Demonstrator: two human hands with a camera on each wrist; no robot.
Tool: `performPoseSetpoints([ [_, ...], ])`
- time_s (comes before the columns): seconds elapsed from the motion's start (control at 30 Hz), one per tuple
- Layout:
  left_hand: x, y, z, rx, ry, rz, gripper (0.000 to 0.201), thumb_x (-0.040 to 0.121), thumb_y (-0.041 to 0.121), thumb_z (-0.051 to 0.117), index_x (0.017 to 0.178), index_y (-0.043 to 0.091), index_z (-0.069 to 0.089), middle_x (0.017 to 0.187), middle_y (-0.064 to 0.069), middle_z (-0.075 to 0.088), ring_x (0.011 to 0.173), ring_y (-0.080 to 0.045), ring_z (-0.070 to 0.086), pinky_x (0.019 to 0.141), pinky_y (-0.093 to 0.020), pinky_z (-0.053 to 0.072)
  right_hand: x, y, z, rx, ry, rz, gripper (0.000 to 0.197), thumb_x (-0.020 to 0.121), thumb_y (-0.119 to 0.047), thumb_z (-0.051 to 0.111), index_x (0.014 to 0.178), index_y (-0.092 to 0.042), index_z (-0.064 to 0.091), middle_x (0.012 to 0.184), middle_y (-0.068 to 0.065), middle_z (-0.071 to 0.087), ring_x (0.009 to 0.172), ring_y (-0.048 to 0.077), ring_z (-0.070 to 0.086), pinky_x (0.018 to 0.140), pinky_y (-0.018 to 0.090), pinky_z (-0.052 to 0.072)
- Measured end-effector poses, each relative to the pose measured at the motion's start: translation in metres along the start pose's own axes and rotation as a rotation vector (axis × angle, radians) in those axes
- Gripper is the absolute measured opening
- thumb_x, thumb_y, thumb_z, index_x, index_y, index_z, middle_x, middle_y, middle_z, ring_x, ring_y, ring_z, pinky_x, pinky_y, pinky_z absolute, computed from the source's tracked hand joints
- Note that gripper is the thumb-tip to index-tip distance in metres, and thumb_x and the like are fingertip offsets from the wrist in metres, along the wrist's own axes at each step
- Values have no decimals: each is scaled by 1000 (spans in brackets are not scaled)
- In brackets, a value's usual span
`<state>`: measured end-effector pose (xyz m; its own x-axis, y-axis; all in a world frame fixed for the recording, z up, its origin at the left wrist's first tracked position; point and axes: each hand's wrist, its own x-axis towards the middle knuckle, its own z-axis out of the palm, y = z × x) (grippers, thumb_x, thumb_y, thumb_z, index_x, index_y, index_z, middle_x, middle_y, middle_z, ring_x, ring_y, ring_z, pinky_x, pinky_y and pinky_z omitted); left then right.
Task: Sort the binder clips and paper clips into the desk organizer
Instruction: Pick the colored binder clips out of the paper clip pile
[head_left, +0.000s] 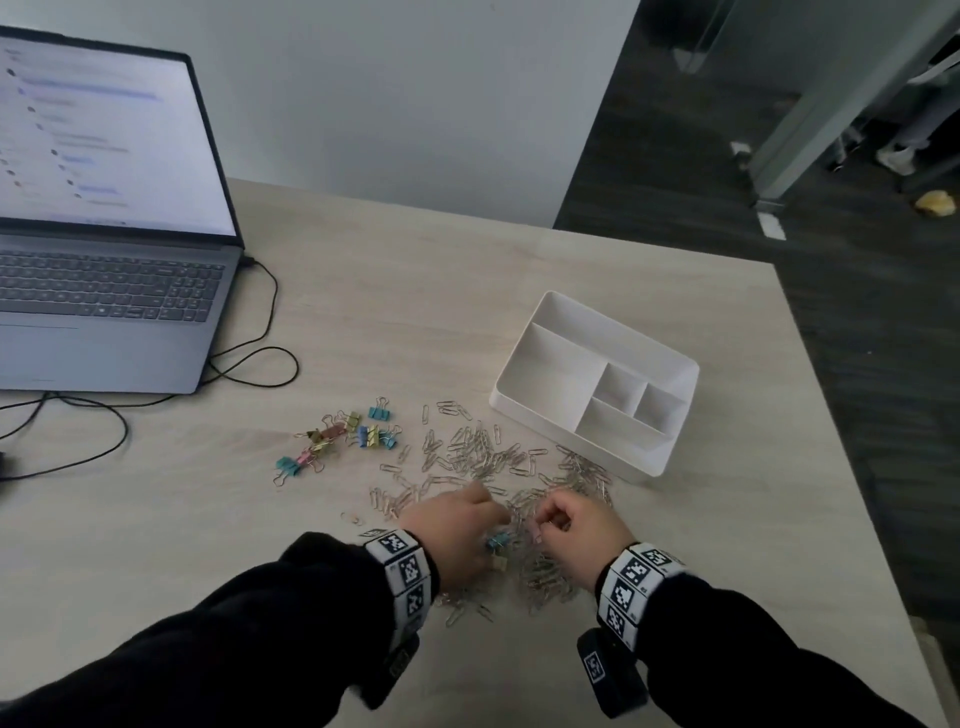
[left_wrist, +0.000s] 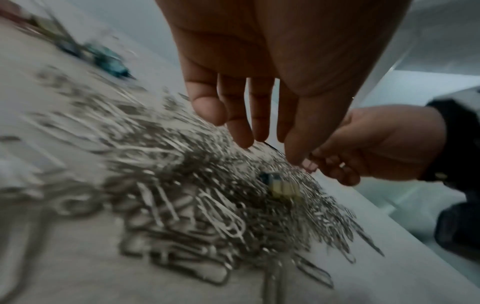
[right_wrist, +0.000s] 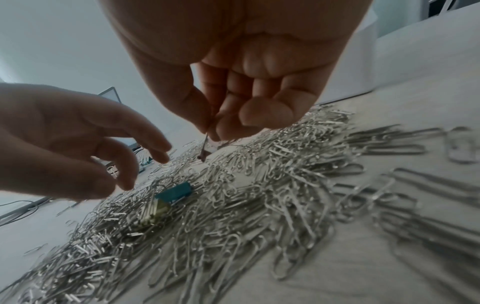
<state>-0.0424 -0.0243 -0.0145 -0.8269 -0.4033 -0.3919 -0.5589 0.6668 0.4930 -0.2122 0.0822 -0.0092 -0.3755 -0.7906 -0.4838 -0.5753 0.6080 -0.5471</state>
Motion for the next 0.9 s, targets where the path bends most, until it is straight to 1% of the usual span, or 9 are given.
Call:
performPoseSetpoints([
  [0.13, 17, 11, 16, 164, -99, 78, 41, 82, 30, 58, 122, 36, 49, 122, 3, 46, 102, -25, 58, 79, -41, 55, -10, 9, -7, 39, 16, 10, 4, 77, -24, 62, 77, -27, 65, 72, -4, 68, 69, 14, 63, 67, 34, 55],
  [0.33, 20, 10, 22, 168, -61, 127, 24, 85, 30, 50, 107, 23, 56, 112, -2, 49, 95, -26, 59, 77, -37, 50, -17, 21, -10, 104, 47, 24, 2, 77, -24, 67, 77, -25, 66, 73, -3, 69, 69, 12, 63, 67, 30, 53],
  [0.43, 16, 8, 19, -70, 9, 95, 15, 81, 30, 58, 96, 28, 61, 104, 5, 54, 88, -15, 59, 79, -30, 51, -17, 24, -11, 97, 41, 25, 1, 78, -24, 65, 79, -25, 66, 75, -4, 69, 71, 12, 63, 68, 30, 54],
  [0.5, 10, 7, 17, -349, 83, -45, 10, 76, 25, 64, 81, 33, 62, 93, 10, 61, 78, -6, 60, 76, -27, 54, -16, 22, -12, 115, 49, 24, 3, 80, -22, 64, 80, -24, 67, 75, -3, 69, 70, 13, 63, 68, 29, 53],
  [0.57, 4, 4, 15, -684, 131, -230, 13, 75, 17, 66, 75, 30, 62, 81, 0, 70, 65, -8, 63, 66, -30, 58, -15, 17, -12, 145, 57, 9, 7, 81, -18, 64, 78, -24, 67, 73, -4, 68, 67, 9, 61, 66, 26, 52],
  [0.67, -2, 0, 6, -1071, 161, -375, 18, 79, 0, 63, 86, 16, 60, 84, -11, 69, 73, -25, 71, 62, -44, 59, -12, 6, -9, 240, 53, -23, 12, 81, -14, 66, 76, -25, 67, 70, -5, 67, 62, 5, 57, 65, 30, 54],
  [0.77, -6, -1, -1, -1376, 133, -434, 27, 84, -14, 51, 105, 3, 51, 94, -14, 60, 76, -28, 69, 48, -34, 55, -8, -10, -5, 287, 42, -80, 16, 81, -14, 68, 77, -29, 67, 75, -6, 70, 64, 6, 60, 63, 31, 56],
  [0.83, -9, -3, -1, -1416, 81, -407, 35, 84, -11, 54, 114, 5, 50, 95, -14, 59, 74, -25, 66, 46, -30, 52, -6, -23, -2, 277, 11, -146, 15, 82, -14, 68, 80, -29, 68, 78, -6, 71, 69, 7, 63, 67, 28, 56],
  [0.9, -14, -8, 1, -1309, 37, -327, 38, 78, 4, 67, 113, 16, 57, 90, -10, 62, 73, -23, 64, 51, -29, 50, -5, -36, 2, 297, -45, -193, 15, 82, -12, 67, 84, -27, 69, 80, -3, 71, 72, 11, 65, 71, 29, 56],
])
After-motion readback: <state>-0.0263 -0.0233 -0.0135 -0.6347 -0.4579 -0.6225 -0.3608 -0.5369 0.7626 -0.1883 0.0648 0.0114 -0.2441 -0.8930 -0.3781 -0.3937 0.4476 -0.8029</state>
